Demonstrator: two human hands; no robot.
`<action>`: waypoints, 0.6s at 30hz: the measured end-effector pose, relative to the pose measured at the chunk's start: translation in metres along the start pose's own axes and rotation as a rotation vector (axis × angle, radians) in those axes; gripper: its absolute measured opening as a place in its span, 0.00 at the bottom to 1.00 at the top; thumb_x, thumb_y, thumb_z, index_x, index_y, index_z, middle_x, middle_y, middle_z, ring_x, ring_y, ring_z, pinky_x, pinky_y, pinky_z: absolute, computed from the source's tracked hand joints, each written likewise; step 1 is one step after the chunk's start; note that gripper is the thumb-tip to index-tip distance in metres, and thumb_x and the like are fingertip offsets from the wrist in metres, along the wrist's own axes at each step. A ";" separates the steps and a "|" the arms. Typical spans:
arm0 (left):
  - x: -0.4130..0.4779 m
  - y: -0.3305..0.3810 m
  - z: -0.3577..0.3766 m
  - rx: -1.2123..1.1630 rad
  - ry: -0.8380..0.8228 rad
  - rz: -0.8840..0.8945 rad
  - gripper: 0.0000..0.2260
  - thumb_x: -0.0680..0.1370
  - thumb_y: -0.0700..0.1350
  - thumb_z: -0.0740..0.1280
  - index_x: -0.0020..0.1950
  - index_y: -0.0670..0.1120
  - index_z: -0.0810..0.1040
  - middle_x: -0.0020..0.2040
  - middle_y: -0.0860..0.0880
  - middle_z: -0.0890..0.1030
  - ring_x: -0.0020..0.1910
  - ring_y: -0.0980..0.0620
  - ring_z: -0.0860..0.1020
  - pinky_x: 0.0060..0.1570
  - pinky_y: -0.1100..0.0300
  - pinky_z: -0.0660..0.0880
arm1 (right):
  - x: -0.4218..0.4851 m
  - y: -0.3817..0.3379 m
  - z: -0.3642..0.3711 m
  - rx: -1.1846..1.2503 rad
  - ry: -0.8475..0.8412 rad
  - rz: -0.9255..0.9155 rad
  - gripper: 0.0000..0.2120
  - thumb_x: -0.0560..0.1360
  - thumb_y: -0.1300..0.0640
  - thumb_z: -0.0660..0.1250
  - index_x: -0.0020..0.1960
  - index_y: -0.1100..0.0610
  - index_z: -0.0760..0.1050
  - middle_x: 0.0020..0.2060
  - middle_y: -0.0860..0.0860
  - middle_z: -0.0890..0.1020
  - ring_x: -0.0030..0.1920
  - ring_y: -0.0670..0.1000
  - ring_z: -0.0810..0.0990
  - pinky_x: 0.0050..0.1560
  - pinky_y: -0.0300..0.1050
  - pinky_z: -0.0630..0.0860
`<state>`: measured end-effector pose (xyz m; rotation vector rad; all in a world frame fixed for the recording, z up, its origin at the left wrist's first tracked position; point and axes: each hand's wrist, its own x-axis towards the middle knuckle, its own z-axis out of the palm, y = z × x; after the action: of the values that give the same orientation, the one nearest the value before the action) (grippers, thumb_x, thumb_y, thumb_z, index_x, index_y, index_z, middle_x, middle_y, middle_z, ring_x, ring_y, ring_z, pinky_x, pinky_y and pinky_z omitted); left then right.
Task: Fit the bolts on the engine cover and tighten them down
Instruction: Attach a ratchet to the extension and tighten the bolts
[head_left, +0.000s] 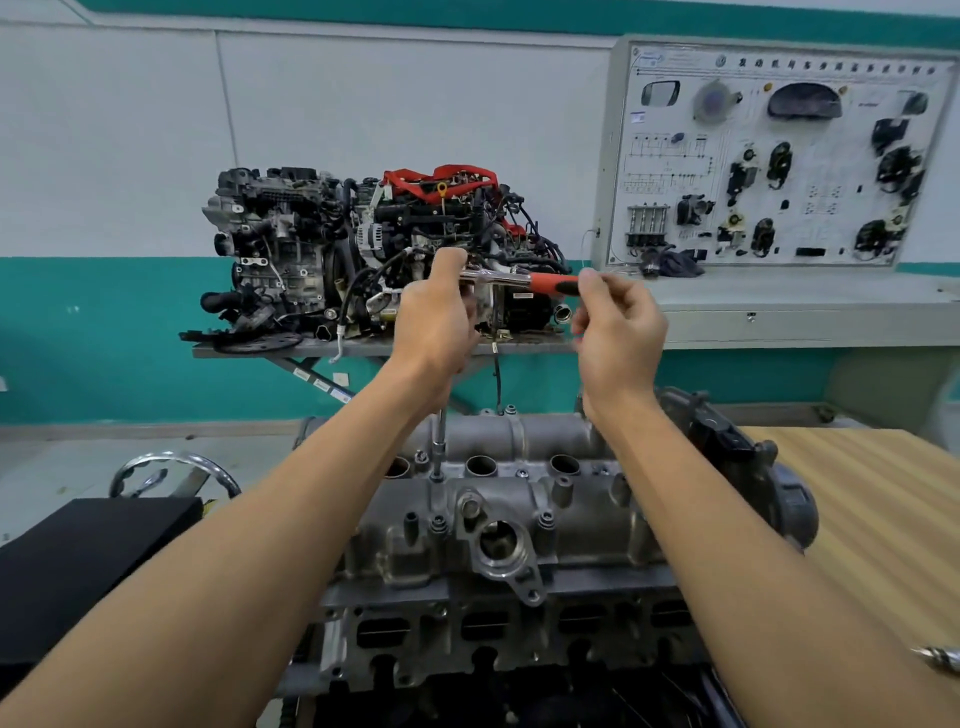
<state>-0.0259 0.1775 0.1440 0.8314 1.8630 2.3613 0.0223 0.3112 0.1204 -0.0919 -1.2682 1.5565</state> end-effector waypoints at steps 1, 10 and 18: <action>0.002 0.000 -0.002 0.002 0.008 0.007 0.24 0.82 0.53 0.55 0.26 0.51 0.58 0.22 0.54 0.58 0.21 0.52 0.53 0.24 0.62 0.52 | -0.005 -0.003 -0.002 0.042 0.016 -0.041 0.05 0.75 0.56 0.70 0.43 0.57 0.76 0.33 0.52 0.74 0.33 0.49 0.69 0.32 0.42 0.67; -0.005 0.005 -0.007 -0.094 0.030 0.005 0.28 0.82 0.50 0.55 0.19 0.52 0.59 0.21 0.55 0.58 0.20 0.53 0.53 0.22 0.63 0.52 | -0.025 -0.024 0.005 0.166 -0.017 -0.083 0.09 0.72 0.63 0.72 0.38 0.56 0.73 0.30 0.53 0.72 0.31 0.50 0.67 0.32 0.44 0.64; -0.007 0.030 0.019 -0.062 -0.105 0.140 0.27 0.81 0.54 0.58 0.22 0.53 0.59 0.22 0.54 0.59 0.21 0.52 0.53 0.22 0.63 0.53 | 0.005 -0.050 -0.021 0.215 -0.134 -0.019 0.06 0.77 0.62 0.66 0.42 0.57 0.72 0.25 0.50 0.72 0.25 0.49 0.67 0.25 0.42 0.62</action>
<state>-0.0036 0.1836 0.1711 1.0899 1.7373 2.3876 0.0669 0.3215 0.1508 0.1643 -1.1927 1.6952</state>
